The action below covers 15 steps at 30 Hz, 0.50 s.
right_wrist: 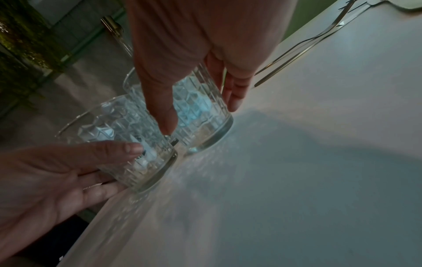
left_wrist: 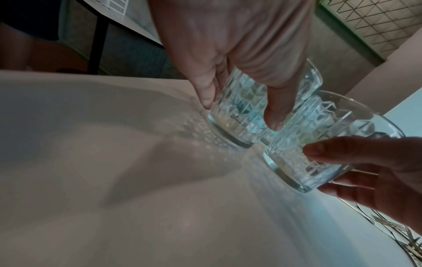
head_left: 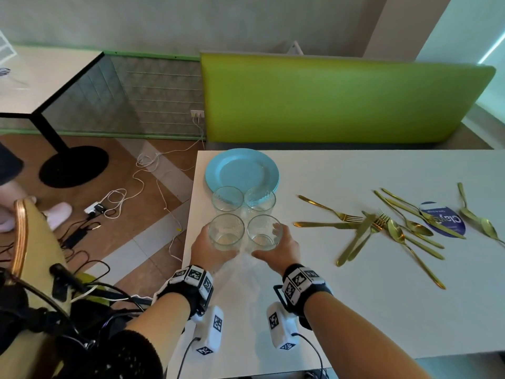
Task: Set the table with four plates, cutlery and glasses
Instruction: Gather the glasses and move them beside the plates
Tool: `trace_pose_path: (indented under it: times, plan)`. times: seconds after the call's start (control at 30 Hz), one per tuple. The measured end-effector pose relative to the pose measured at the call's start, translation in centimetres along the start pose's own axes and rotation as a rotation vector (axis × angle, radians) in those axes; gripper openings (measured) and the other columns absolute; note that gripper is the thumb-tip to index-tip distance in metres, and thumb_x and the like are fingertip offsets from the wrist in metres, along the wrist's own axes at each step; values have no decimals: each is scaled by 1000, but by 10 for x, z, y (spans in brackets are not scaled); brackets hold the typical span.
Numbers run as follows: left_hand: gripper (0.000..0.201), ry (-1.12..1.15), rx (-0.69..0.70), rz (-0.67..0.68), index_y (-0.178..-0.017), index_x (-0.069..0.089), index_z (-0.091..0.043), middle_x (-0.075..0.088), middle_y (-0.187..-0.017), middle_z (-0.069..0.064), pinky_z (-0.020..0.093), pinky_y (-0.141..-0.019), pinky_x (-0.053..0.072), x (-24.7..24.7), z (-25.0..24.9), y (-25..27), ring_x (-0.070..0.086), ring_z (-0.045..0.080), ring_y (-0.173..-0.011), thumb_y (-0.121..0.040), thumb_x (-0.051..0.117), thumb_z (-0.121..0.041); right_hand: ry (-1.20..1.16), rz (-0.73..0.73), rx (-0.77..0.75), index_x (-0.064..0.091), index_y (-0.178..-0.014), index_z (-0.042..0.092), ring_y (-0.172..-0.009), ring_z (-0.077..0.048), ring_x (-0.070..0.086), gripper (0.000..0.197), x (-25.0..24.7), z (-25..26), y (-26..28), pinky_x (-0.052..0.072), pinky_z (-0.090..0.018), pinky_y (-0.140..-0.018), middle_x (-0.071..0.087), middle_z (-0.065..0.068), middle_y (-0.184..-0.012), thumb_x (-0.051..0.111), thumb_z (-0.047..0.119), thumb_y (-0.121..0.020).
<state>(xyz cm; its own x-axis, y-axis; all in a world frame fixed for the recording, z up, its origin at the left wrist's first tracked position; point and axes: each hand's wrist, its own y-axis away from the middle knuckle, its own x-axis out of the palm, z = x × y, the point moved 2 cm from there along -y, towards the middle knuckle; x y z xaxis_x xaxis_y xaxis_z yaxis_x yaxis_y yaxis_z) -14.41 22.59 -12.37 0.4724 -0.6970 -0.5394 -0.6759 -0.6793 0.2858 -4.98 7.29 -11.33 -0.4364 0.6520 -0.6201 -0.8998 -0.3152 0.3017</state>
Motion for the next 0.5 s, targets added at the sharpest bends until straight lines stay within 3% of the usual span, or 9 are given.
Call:
trace_pose_path:
  times: [0.17, 0.3, 0.37, 0.5]
  plan:
    - [86, 30, -14, -5, -133, 41, -21, 57, -129, 3, 26, -95, 44, 1, -1, -3, 56, 24, -117, -59, 85, -26, -12, 11, 11, 38, -134, 20, -119, -25, 52, 87, 0, 3, -6, 43, -30, -97, 58, -7, -126, 85, 26, -61]
    - [98, 50, -24, 0, -139, 34, -18, 52, -136, 5, 31, -104, 42, 1, 0, -2, 51, 26, -125, -57, 87, -28, -4, 17, 7, 38, -135, 20, -120, -25, 51, 87, 0, 2, -7, 42, -29, -97, 57, -6, -128, 85, 25, -62]
    - [114, 48, 4, -22, -144, 26, -17, 44, -143, 8, 39, -110, 37, 1, -2, -1, 43, 26, -133, -50, 89, -33, 1, 30, 5, 36, -137, 20, -121, -25, 50, 89, -2, 2, -6, 42, -28, -97, 56, -6, -129, 85, 24, -63]
    - [137, 17, 89, -131, -149, 9, -8, 15, -154, 14, 40, -118, 15, -3, -17, 12, 13, 28, -144, -44, 93, -33, 30, 95, 3, 27, -143, 19, -127, -23, 46, 100, -10, 1, -5, 40, -30, -104, 49, -8, -138, 86, 20, -62]
